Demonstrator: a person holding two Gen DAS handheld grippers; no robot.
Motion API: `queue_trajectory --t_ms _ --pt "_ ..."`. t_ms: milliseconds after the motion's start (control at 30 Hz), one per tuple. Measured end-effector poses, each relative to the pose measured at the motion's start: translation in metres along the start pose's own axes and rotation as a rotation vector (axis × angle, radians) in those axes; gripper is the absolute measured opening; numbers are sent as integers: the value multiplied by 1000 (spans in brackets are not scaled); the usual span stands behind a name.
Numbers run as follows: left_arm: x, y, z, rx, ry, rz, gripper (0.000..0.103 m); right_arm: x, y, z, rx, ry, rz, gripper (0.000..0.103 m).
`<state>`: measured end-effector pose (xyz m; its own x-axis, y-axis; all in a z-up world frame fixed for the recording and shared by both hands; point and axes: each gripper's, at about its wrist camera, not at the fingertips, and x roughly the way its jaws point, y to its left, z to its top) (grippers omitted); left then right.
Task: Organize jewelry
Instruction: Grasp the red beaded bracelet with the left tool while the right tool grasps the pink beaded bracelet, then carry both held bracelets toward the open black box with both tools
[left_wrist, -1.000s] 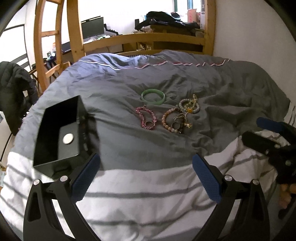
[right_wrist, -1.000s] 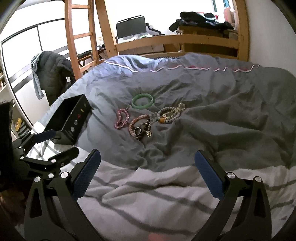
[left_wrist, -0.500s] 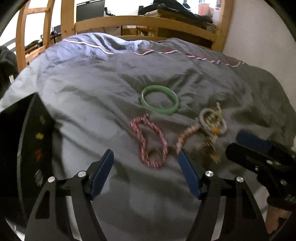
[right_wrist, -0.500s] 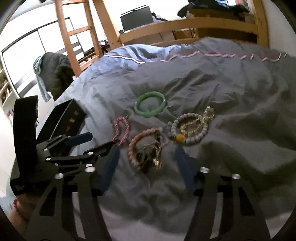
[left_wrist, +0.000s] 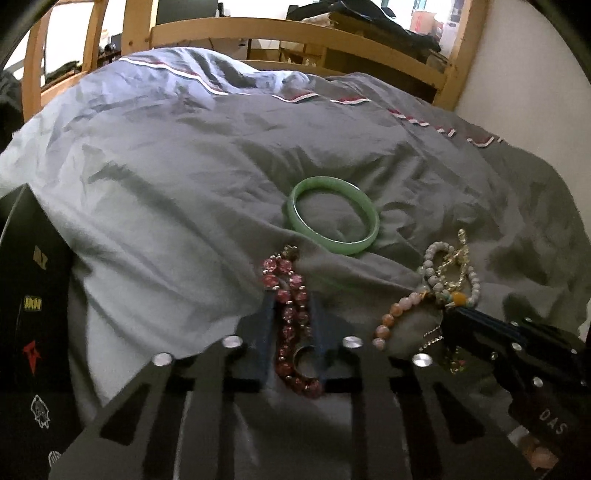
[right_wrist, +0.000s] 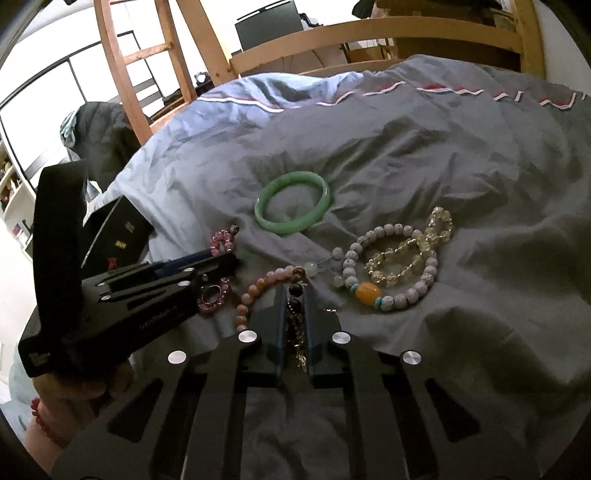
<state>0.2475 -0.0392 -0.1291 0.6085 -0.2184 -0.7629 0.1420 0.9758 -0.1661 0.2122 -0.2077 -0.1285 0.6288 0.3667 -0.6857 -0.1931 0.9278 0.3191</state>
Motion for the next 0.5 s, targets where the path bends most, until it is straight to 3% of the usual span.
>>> queue_trajectory --t_ms 167,500 --pt "-11 -2 2 1 -16 -33 8 -17 -5 0 15 -29 3 9" --pt "-52 -10 7 13 -71 -77 8 -60 -5 10 60 -104 43 9"
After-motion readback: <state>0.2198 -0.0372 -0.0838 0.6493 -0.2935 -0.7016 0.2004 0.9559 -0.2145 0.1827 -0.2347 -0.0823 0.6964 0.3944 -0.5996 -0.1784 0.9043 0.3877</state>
